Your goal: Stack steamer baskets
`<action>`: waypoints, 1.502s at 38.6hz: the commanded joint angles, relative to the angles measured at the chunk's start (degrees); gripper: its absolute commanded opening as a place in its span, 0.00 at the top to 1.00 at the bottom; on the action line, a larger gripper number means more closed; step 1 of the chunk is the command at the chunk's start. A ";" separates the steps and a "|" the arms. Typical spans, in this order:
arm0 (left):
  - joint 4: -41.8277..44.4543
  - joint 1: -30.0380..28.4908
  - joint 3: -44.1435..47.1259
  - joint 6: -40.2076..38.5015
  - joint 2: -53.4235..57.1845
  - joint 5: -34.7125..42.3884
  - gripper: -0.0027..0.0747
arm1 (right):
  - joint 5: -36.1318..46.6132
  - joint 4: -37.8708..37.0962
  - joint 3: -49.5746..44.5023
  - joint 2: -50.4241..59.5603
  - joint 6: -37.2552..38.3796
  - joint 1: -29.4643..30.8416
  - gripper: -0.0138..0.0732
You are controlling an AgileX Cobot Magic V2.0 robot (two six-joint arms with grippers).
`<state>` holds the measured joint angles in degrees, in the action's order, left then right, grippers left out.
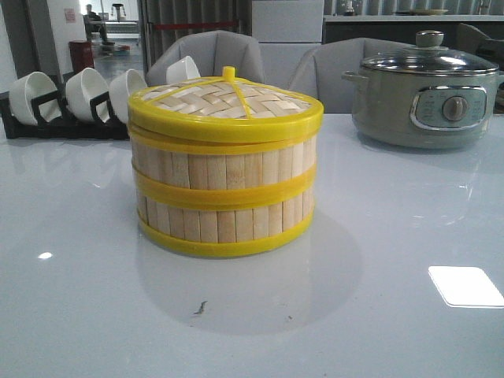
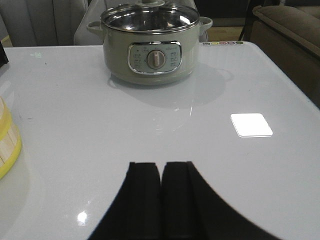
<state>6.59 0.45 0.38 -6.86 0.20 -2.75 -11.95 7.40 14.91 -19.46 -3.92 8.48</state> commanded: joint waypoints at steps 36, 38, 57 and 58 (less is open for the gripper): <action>0.05 0.12 0.04 -0.14 0.85 4.17 0.85 | 4.65 -0.65 1.81 -0.08 -0.49 0.33 0.79; 0.05 0.12 0.04 -0.14 0.85 4.17 0.85 | 4.24 -0.65 1.81 1.23 -0.49 0.46 0.79; 0.05 0.12 0.04 -0.14 0.85 4.17 0.85 | 10.16 1.71 -15.86 16.04 -0.22 0.83 0.79; 0.05 0.12 0.04 -0.14 0.85 4.17 0.85 | 8.88 1.71 -15.91 17.20 -0.22 0.83 0.79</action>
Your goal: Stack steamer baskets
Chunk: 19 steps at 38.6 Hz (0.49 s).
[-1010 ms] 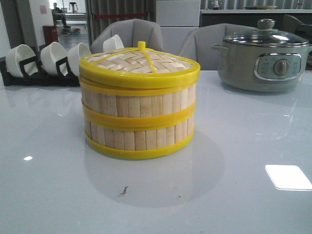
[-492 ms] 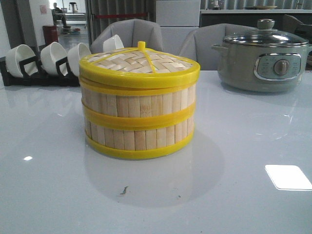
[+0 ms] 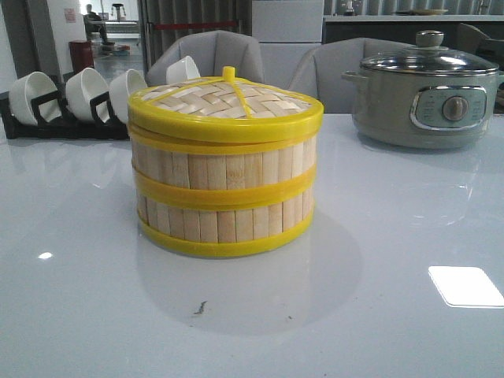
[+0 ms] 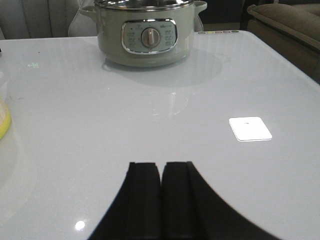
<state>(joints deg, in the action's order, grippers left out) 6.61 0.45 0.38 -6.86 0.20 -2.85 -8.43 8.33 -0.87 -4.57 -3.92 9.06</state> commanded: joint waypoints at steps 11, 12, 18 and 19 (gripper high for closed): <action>0.03 0.12 0.04 -0.14 0.75 4.28 0.85 | 4.85 0.40 -0.01 6.41 -0.64 -0.01 0.79; 0.03 0.12 0.04 -0.14 0.75 4.28 0.85 | 4.85 0.40 -0.01 6.41 -0.64 -0.01 0.79; 0.03 0.12 0.04 -0.14 0.75 4.28 0.85 | 4.78 0.40 -0.01 6.41 -0.64 -0.01 0.79; 0.03 0.12 0.04 -0.14 0.75 4.28 0.85 | 4.78 0.40 -0.01 6.41 -0.64 -0.01 0.79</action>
